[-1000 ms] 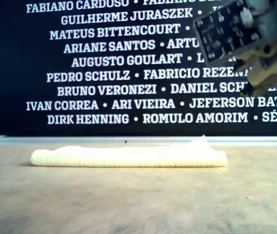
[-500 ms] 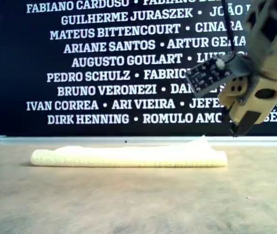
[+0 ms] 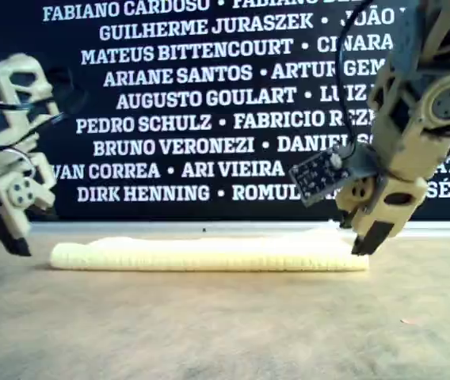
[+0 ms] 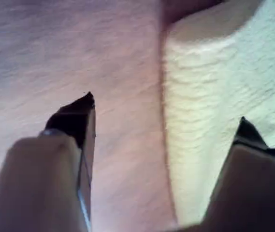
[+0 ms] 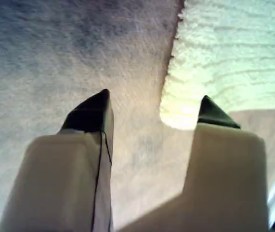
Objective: Fold a cloth
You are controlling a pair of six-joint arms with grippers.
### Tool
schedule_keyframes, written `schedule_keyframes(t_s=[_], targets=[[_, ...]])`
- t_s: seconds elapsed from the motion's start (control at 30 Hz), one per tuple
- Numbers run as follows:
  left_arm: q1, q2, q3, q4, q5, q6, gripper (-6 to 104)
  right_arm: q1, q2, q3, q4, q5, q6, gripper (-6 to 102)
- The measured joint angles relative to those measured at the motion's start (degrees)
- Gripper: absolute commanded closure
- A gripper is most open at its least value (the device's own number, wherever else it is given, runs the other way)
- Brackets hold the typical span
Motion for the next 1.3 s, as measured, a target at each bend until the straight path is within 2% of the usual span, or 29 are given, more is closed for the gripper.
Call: schedule_keyframes(t_s=[0.53, 0.7, 0.8, 0.87, 0.93, 1.0, 1.13, 1.3], targets=[[0.0, -20.21, -22.76, -0.09, -0.09, -0.09, -3, -0.09, -17.31, -19.07, 0.0, 0.53, -0.18, 23], [0.0, -22.68, -26.37, -0.09, -0.09, 0.0, -2, -0.18, -19.25, -22.15, 0.0, 0.53, -0.18, 24], [0.0, -22.85, -26.72, -0.09, -0.09, 0.09, 1, -0.18, -21.62, -24.87, 0.0, 0.53, -0.18, 27], [0.0, -22.85, -26.72, -0.09, -0.09, 0.44, 6, -0.18, -23.47, -27.25, 0.0, 0.09, -0.35, 34], [0.0, -22.85, -26.72, -0.09, -0.09, 1.76, 15, -0.26, -24.87, -29.44, 0.0, 0.26, 0.09, 45], [0.0, -22.85, -26.72, -0.09, -0.09, 3.96, 26, 0.0, -25.58, -30.94, 0.0, 0.53, -0.62, 57], [0.0, -22.85, -26.72, -0.09, -0.09, 8.17, 51, -0.09, -25.93, -31.55, 0.0, 0.35, -0.53, 80], [0.0, -22.85, -26.81, -0.09, 0.26, 8.61, 83, -0.09, -25.93, -31.55, 0.0, 0.26, -0.53, 93]])
